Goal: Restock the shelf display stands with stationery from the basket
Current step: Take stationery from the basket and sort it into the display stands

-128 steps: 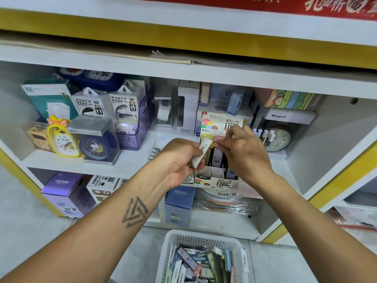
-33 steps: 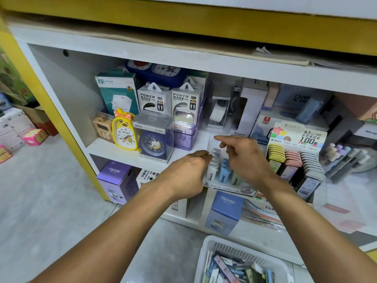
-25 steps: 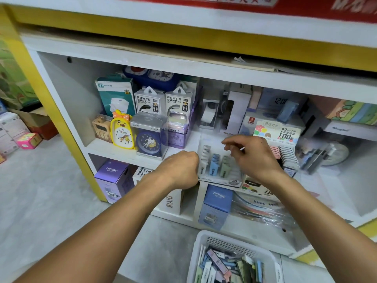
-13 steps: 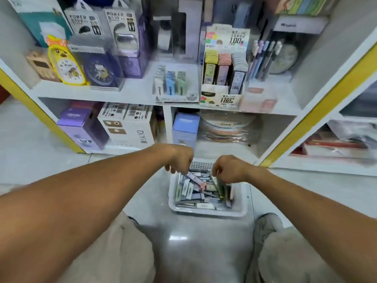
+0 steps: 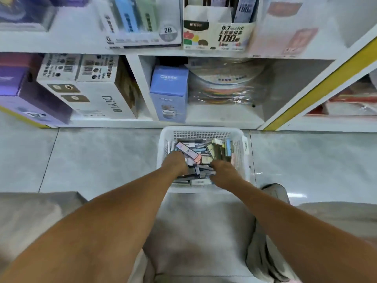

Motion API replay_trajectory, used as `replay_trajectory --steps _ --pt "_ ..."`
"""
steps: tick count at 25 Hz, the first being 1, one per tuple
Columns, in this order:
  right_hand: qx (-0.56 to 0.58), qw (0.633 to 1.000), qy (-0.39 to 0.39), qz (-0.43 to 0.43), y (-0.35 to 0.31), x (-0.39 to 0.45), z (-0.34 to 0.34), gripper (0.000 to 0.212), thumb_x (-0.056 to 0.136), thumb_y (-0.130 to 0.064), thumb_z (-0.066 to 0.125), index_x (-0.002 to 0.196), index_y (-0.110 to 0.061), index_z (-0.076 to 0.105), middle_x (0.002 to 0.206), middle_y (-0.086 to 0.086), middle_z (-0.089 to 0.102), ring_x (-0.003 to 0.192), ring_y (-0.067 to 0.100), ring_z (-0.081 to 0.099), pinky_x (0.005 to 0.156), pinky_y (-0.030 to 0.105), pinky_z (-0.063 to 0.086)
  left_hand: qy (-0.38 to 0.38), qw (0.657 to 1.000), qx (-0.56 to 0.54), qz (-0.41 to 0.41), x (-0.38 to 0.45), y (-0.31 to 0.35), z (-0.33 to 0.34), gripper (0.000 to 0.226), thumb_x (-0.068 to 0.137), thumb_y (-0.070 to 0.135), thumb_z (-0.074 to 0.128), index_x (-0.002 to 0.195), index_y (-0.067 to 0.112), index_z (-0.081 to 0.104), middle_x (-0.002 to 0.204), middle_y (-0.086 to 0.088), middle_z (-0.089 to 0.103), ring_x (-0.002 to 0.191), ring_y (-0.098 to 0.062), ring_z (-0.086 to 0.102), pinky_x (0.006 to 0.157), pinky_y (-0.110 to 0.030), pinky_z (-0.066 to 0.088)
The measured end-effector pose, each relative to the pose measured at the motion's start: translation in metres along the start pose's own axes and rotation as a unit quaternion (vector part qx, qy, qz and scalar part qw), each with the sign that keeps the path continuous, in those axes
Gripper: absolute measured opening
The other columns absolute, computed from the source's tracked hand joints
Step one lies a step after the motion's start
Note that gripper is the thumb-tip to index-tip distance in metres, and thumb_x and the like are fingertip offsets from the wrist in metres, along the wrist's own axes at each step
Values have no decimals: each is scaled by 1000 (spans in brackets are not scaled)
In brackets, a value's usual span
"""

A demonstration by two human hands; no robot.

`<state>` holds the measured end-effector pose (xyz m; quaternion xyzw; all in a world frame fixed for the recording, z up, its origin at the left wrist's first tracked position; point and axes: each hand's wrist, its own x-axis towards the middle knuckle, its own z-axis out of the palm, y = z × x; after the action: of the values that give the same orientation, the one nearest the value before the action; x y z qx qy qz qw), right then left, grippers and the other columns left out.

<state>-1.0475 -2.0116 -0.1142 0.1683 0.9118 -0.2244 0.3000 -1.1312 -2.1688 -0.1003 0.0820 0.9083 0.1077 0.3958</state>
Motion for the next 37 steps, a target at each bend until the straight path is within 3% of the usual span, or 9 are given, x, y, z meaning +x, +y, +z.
replay_trajectory --steps 3,6,10,13,15,21,24,30,37 --pt "3 999 -20 38 -6 12 22 36 92 -22 60 123 -4 55 121 16 63 110 31 61 86 35 51 37 998 13 -38 17 6 22 54 86 34 71 131 8 55 131 -11 57 120 -26 57 98 -33 49" --pt "34 996 -2 81 -7 18 35 45 88 -20 67 126 -5 49 122 15 63 114 31 61 90 35 51 48 996 41 -70 25 9 41 71 86 33 70 140 1 38 137 -18 46 126 -33 46 102 -41 46" --pt "113 990 31 81 3 21 39 55 82 -22 77 129 -11 51 122 10 65 115 29 61 98 39 51 11 999 -31 27 33 7 44 64 79 17 75 134 8 44 134 -14 50 119 -29 53 102 -38 46" --pt "143 986 52 64 6 20 38 52 81 -20 79 125 -10 55 119 9 68 112 28 62 96 36 51 -78 994 31 68 33 3 37 92 73 21 80 147 10 26 151 -17 29 132 -31 43 108 -35 37" --pt "164 983 59 60 7 19 36 50 78 -19 82 122 -12 59 115 6 69 108 25 64 92 31 51 -104 988 80 85 33 -1 37 108 68 24 85 150 8 17 154 -19 22 134 -35 40 109 -39 40" --pt "243 968 17 68 17 21 34 53 74 -10 83 120 -18 58 95 -4 71 95 17 67 84 27 53 21 989 79 124 29 -8 61 86 67 18 82 136 7 31 129 -17 51 120 -33 50 98 -41 46" --pt "235 969 48 56 14 23 36 39 77 -12 81 108 -20 57 81 -13 67 76 6 65 65 11 45 38 987 55 146 32 -14 63 83 67 17 80 135 9 33 119 -13 60 112 -31 55 92 -40 48" --pt "312 946 72 40 14 19 41 41 75 -5 80 106 -20 58 80 -1 72 77 15 69 79 42 60 -10 990 20 141 41 -14 56 74 67 18 81 126 14 37 99 -5 64 89 -23 62 71 -31 50" --pt "336 938 75 41 15 14 33 58 75 -7 81 121 -25 51 88 -2 74 87 17 71 83 45 59 -96 987 -9 130 40 -11 37 77 68 11 84 126 12 33 103 -5 59 91 -21 60 77 -34 54"
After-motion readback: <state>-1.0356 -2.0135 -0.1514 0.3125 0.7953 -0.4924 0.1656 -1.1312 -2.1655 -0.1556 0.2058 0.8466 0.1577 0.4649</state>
